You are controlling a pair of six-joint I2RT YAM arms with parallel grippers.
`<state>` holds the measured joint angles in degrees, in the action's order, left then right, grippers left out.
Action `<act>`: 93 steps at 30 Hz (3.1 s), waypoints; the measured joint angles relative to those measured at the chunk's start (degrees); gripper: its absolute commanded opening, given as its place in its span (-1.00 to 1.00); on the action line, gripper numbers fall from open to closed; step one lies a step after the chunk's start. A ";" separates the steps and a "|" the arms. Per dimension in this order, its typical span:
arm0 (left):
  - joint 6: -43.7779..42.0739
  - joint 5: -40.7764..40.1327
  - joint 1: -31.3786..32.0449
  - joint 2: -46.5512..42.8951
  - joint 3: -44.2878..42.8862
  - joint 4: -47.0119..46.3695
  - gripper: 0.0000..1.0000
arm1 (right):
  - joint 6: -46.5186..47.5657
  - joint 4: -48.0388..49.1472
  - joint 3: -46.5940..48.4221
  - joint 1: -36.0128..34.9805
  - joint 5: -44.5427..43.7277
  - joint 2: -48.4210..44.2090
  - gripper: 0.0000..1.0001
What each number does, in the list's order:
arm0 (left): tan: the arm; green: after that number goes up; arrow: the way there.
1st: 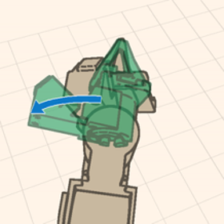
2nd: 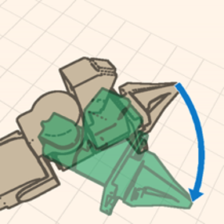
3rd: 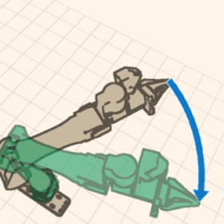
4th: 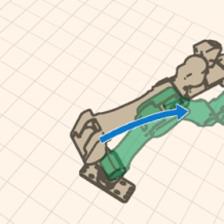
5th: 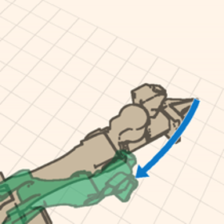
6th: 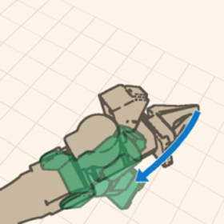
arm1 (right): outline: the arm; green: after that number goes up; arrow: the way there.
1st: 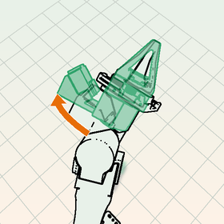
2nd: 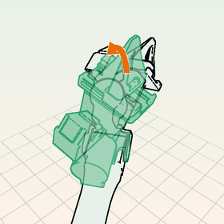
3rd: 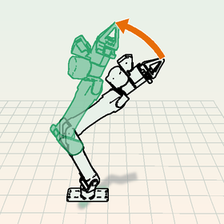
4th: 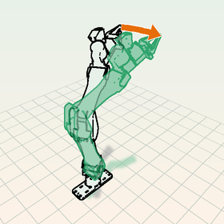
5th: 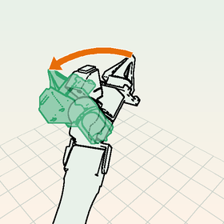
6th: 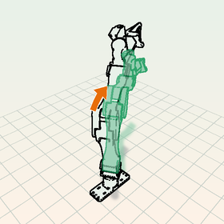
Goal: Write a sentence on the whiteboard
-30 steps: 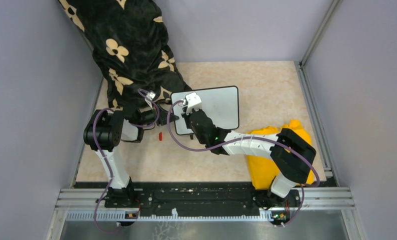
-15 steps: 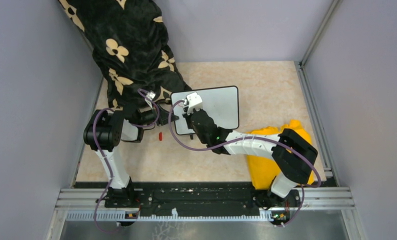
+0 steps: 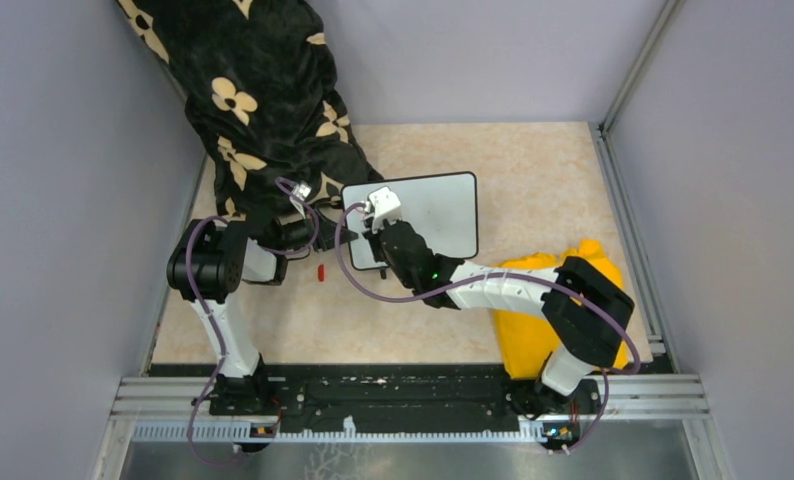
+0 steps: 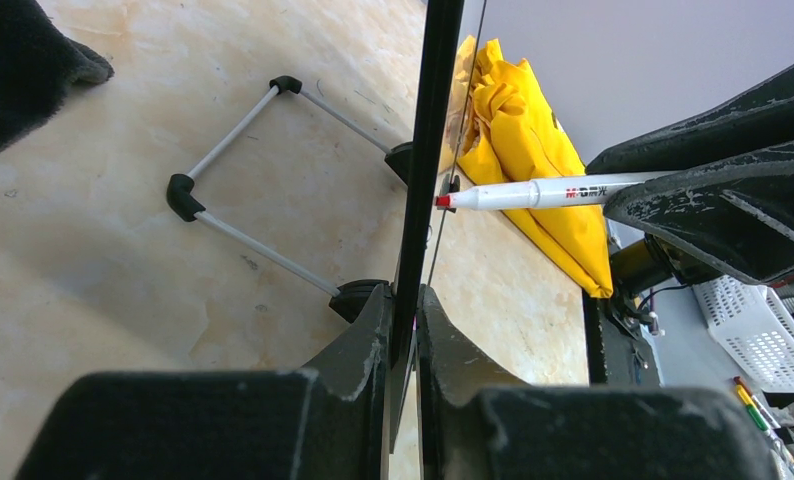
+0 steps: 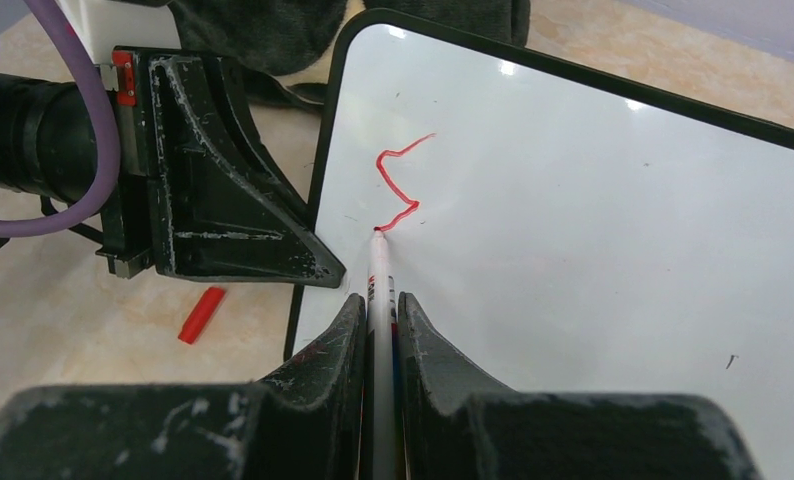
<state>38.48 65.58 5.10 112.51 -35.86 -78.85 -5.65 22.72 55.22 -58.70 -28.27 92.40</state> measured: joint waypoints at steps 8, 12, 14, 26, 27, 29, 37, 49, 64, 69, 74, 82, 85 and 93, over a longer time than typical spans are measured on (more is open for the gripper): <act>-0.02 -0.02 0.00 0.00 0.00 -0.02 -1.00 | -0.44 -0.09 2.69 -0.02 1.73 1.99 -1.00; -0.02 0.00 0.00 0.00 0.00 0.00 -1.00 | -0.55 0.00 3.08 -0.02 2.08 2.29 -1.00; -0.02 0.00 0.00 0.00 0.00 0.00 -1.00 | -0.57 0.00 3.08 -0.02 2.08 2.27 -1.00; 0.00 0.46 0.00 0.00 0.00 -0.02 -1.00 | -0.07 -1.31 0.28 1.57 -0.26 -4.61 -1.00; 0.00 0.48 0.00 0.00 0.00 -0.02 -1.00 | 0.00 -1.27 0.28 1.95 -0.52 -4.74 -1.00; 0.00 0.46 0.00 0.00 0.00 -0.02 -1.00 | 0.04 -1.29 0.26 2.25 -0.76 -4.76 -1.00; -0.02 0.48 0.00 0.00 0.00 -0.02 -1.00 | 0.02 -1.07 0.26 2.34 -0.92 -4.74 -1.00; -0.02 0.48 0.00 0.00 0.00 -0.02 -1.00 | -0.11 -0.87 0.26 2.36 -0.50 -3.87 -1.00; -0.04 0.48 0.00 0.00 0.00 -0.02 -1.00 | -0.85 -1.07 0.26 2.54 -0.37 -2.97 -1.00; -0.04 0.31 0.00 0.00 0.00 0.00 -1.00 | -1.44 -0.79 -1.16 2.51 -0.09 -2.97 -1.00; -0.04 0.13 0.00 0.00 0.00 0.15 -1.00 | -2.25 -0.09 -2.95 2.47 0.96 -3.21 -1.00; -0.04 0.13 0.00 0.00 0.00 0.22 -1.00 | -2.54 -0.02 -3.15 2.47 1.16 -3.30 -1.00; -0.04 0.13 0.00 0.00 0.00 0.20 -1.00 | -2.49 -0.02 -3.08 2.47 1.11 -3.30 -1.00; -0.04 0.15 0.00 0.00 0.00 0.20 -1.00 | -2.05 -0.09 -2.62 2.47 1.11 -3.30 -1.00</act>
<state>38.44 65.73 5.10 112.51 -35.86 -78.65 -7.70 22.63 52.60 -56.23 -27.16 89.10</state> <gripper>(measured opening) 0.145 0.127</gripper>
